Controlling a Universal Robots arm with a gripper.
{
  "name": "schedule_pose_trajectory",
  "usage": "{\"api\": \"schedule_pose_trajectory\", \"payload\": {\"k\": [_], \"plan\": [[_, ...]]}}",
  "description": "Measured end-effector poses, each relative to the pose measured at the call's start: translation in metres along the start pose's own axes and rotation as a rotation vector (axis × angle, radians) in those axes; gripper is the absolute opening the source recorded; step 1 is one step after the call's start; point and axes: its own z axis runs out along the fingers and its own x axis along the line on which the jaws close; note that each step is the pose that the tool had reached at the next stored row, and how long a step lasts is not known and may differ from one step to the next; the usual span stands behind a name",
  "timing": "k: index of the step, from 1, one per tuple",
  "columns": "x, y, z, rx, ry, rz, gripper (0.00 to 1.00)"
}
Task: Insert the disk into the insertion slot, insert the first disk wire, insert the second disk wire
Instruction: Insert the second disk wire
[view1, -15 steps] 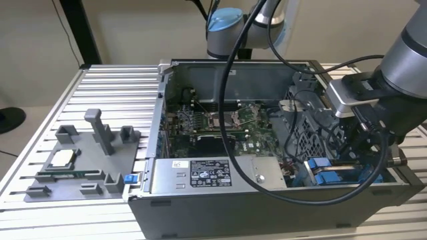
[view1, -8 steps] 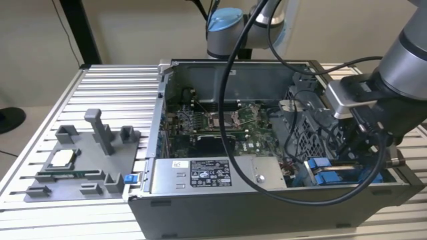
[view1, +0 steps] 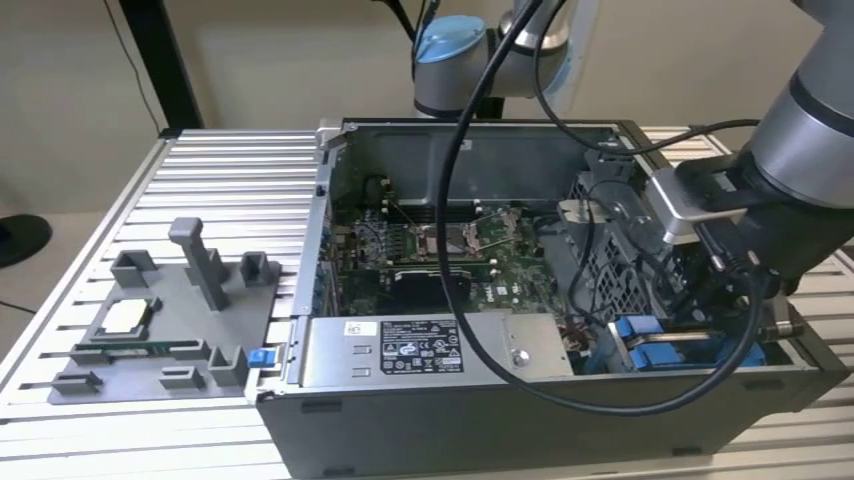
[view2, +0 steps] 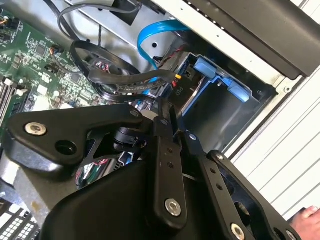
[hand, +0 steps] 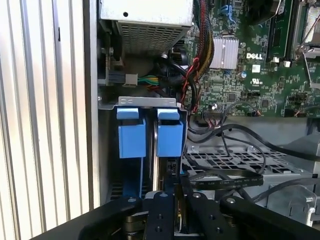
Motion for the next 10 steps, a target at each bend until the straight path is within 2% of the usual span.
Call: {"api": "schedule_pose_trajectory", "payload": {"k": [6,7,9,10], "plan": [[0.0000,-0.0001,0.0007,0.0002,-0.0017,0.000,0.00],[0.0000,-0.0001,0.0009,0.0004,-0.0022,0.000,1.00],[-0.0005,-0.0005,-0.0024,0.0002,-0.0026,0.000,1.00],[-0.0011,-0.0010,-0.0075,0.0001,-0.0016,0.000,1.00]]}}
